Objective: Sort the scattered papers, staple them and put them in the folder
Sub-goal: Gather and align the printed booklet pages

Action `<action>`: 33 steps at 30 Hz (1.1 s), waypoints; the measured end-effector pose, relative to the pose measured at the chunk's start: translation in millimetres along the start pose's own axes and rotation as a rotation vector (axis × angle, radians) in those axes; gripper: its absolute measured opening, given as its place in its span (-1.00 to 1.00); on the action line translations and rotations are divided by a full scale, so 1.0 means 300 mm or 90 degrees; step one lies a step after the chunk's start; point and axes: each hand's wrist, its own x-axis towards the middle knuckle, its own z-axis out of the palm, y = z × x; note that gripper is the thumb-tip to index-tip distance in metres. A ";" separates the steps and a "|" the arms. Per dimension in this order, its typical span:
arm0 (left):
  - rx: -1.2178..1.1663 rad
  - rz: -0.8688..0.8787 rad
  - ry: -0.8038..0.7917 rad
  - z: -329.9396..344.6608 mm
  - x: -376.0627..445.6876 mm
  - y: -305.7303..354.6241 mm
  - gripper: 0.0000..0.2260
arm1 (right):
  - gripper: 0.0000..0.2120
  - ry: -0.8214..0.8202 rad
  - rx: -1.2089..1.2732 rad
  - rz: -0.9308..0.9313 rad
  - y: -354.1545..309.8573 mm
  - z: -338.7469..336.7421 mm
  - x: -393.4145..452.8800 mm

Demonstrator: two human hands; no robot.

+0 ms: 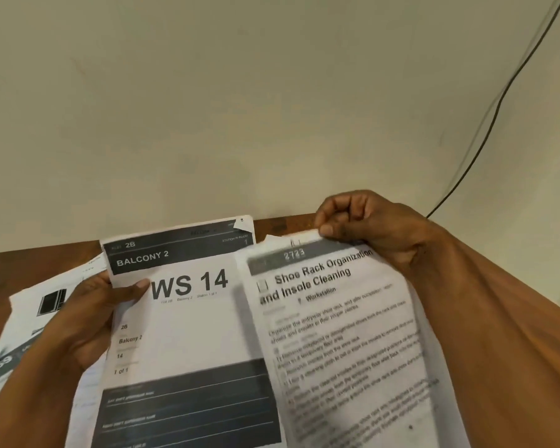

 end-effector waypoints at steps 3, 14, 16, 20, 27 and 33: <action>-0.024 0.009 0.012 -0.028 0.001 0.004 -0.68 | -0.82 0.165 -0.034 -0.037 0.028 -0.015 0.070; 0.029 -0.019 0.043 -0.043 0.015 -0.012 -0.71 | -0.78 0.230 -0.342 0.198 0.351 -0.056 0.092; 0.044 -0.028 0.056 -0.043 0.018 -0.015 -0.77 | -0.78 0.188 -0.305 0.249 0.346 -0.071 0.067; 0.051 -0.030 0.060 -0.038 0.020 -0.023 -0.74 | -0.48 0.016 -0.223 0.314 0.305 -0.100 0.012; 0.050 -0.002 0.052 -0.038 0.027 -0.023 -0.74 | -0.30 -0.007 -0.599 0.398 0.262 -0.139 0.003; 0.014 0.027 0.012 -0.037 0.007 0.009 -0.58 | -0.85 0.181 -0.492 0.252 0.240 -0.135 -0.001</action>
